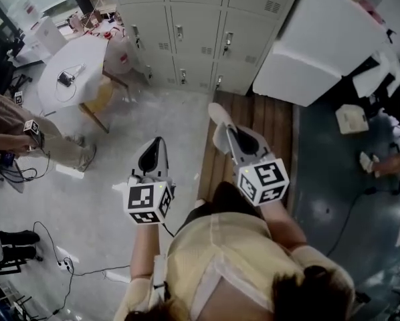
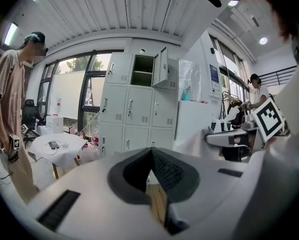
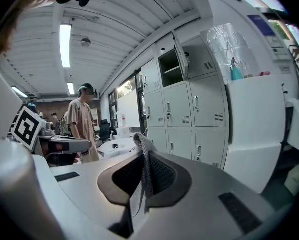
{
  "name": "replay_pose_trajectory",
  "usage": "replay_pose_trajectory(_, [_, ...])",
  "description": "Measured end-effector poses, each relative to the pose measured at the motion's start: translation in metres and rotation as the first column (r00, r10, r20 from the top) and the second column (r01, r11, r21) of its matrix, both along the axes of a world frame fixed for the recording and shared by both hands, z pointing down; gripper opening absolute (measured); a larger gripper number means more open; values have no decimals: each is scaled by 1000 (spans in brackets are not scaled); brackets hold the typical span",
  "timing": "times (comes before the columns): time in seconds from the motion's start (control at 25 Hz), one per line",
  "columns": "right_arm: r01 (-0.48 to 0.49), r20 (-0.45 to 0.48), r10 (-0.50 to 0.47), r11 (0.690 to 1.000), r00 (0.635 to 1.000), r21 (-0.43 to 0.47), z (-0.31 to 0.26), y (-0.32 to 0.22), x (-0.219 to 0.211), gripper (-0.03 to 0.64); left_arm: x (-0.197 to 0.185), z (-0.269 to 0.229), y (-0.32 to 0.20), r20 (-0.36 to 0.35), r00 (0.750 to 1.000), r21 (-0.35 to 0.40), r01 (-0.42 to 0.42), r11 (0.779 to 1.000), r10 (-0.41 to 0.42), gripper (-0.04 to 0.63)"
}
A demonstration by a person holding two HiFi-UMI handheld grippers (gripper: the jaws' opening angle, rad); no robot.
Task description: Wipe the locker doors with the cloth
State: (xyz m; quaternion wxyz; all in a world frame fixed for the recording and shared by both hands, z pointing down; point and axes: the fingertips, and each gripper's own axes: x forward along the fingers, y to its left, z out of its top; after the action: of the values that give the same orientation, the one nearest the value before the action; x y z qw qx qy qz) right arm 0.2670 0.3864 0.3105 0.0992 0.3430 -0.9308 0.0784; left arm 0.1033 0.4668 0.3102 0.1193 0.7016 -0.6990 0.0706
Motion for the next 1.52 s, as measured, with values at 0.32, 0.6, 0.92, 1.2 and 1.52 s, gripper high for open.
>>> replay_pose_trajectory(0.32, [-28,-9,28,1000,1000,-2,9,-55,-14,15,-10,2,-52,-3,1000,33,-3,999,3,2])
replay_pose_trajectory(0.6, [24,-17,-24,1000,1000,4,17,-141,-43,15,-37,-5,-135,27,999,42,26,999,-27,2])
replay_pose_trajectory(0.92, [68,-25,-69,998,997,-9,19,-230,-65,15,-54,-7,-223,20,998,37,60,998,-60,2])
replay_pose_trajectory(1.2, [94,-45,-94,996,995,2,24,-285,-70,15,-57,5,-279,17,997,24,71,997,-71,2])
replay_pose_trajectory(1.52, [121,-28,-121,993,992,4,26,-316,-80,15,-56,11,-321,22,998,9,57,998,-57,2])
